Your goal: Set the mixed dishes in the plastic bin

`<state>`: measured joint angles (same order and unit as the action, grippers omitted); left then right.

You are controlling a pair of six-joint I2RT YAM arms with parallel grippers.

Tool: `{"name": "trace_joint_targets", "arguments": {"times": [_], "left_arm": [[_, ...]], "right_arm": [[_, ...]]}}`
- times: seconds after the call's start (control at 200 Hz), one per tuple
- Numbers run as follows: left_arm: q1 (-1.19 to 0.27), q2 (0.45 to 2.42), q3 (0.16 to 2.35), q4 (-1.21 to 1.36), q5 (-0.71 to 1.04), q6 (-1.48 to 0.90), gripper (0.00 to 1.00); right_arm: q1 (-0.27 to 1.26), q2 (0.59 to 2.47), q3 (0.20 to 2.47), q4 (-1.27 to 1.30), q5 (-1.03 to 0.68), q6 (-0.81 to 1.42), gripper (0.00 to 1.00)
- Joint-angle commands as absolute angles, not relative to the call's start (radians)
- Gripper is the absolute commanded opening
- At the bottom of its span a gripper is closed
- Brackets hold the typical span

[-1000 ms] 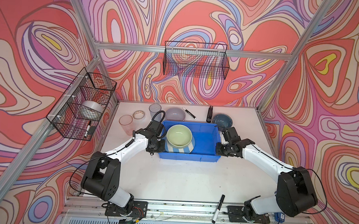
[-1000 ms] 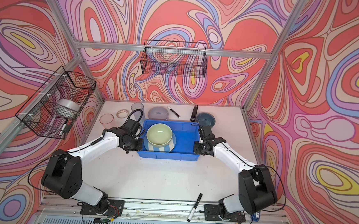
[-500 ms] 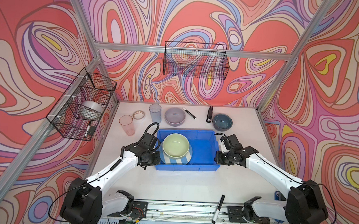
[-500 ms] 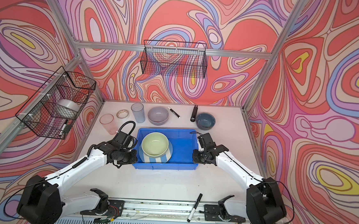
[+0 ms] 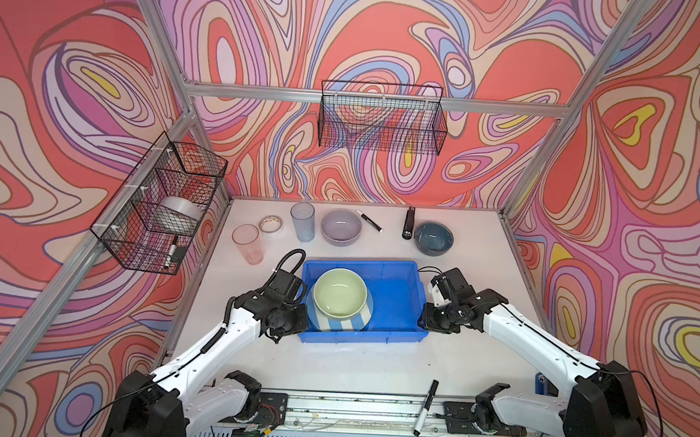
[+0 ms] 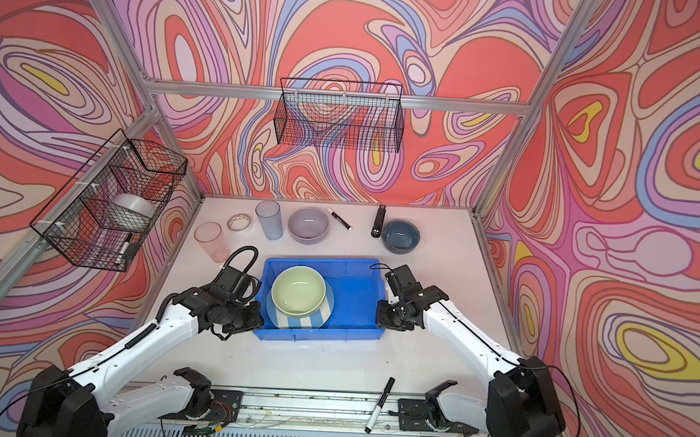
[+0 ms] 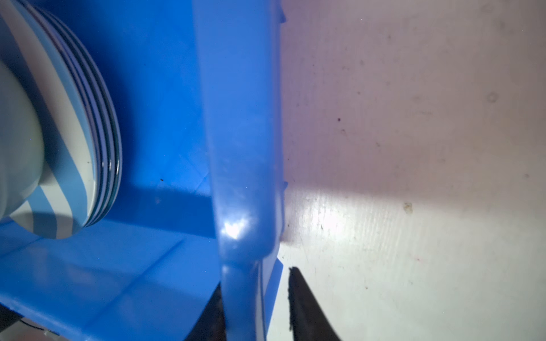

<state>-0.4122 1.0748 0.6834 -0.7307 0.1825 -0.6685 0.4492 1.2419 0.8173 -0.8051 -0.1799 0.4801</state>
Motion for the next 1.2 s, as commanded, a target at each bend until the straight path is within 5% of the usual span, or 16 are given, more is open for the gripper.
{"name": "trace_joint_targets", "arguments": {"times": [0.0,0.391,1.197], "left_arm": [[-0.400,1.070,0.704,-0.846,0.137,-0.723,0.32],[-0.378,1.055,0.884,-0.933,0.028,-0.644,0.48],[-0.150,1.104,0.988,-0.790,0.117,-0.456,0.54]], "right_arm": [[0.450,1.250,0.903,-0.876,-0.112,0.460,0.39],[0.447,1.412,1.252,-0.861,0.004,0.325,0.61],[0.436,2.357,2.118,-0.564,-0.207,0.278,0.53]]}}
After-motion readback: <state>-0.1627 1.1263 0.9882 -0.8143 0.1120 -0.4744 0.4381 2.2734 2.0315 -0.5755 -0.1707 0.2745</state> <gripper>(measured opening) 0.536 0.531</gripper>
